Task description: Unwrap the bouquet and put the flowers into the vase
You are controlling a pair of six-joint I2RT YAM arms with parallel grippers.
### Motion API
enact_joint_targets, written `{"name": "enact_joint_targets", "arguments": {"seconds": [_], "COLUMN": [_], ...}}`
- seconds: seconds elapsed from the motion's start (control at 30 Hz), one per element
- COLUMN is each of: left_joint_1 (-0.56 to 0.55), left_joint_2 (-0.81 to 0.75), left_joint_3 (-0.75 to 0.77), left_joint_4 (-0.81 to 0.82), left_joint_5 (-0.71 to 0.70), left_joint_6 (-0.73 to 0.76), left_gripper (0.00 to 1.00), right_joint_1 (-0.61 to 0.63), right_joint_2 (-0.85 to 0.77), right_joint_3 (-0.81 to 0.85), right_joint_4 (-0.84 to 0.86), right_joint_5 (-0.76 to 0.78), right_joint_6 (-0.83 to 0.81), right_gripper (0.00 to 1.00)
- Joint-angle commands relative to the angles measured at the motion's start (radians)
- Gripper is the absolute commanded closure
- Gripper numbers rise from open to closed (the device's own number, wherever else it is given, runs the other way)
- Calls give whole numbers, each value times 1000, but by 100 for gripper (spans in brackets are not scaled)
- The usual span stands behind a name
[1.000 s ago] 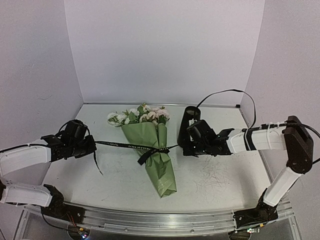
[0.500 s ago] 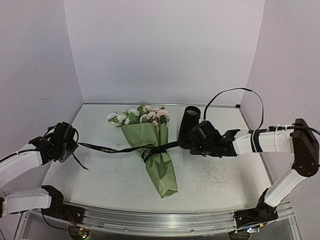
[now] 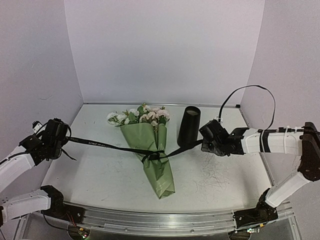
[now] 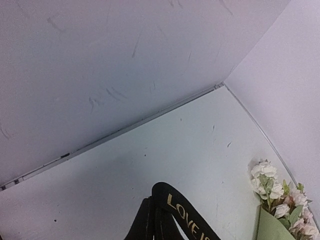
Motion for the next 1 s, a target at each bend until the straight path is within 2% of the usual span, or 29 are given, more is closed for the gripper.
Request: {"name": "enact_joint_targets", "arguments": {"seconds": [0.0,0.3,0.6,0.63,0.67,0.7,0.73,0.8,0.83,0.97], "left_joint_1": [8,9,9,9,9,9,9,9,8,8], "left_joint_2": [-35,-40,2,14,24,34,47,75,93,162], "left_joint_3": [75,65,74,78,81,84,88,93,96,128], "left_joint_4": [-20,-19,-14,-13,-10,0,22,99,137,230], "left_joint_5": [-117,-144,-104,-95,-86,-71,-48,42,109,367], "left_joint_6": [63,80,96,102,111,132,171,282,340,493], "left_gripper": [97,96,92,89,84,79,73,58,53,42], "right_joint_1": [-95,-235,-282,-282,-282,-282,-281,-282,-281,-262], "right_joint_2": [-52,-165,-183,-180,-176,-173,-169,-169,-172,-204], "right_joint_3": [-27,-84,-119,-117,-113,-109,-105,-96,-94,-102], "right_joint_4": [-99,-121,-163,-164,-163,-156,-146,-117,-99,21], "right_joint_5": [24,-4,-26,-36,-47,-62,-73,-111,-134,-262], "right_joint_6": [45,55,138,132,122,102,73,9,-39,-194], "right_gripper": [100,100,98,78,52,30,19,18,19,17]}}
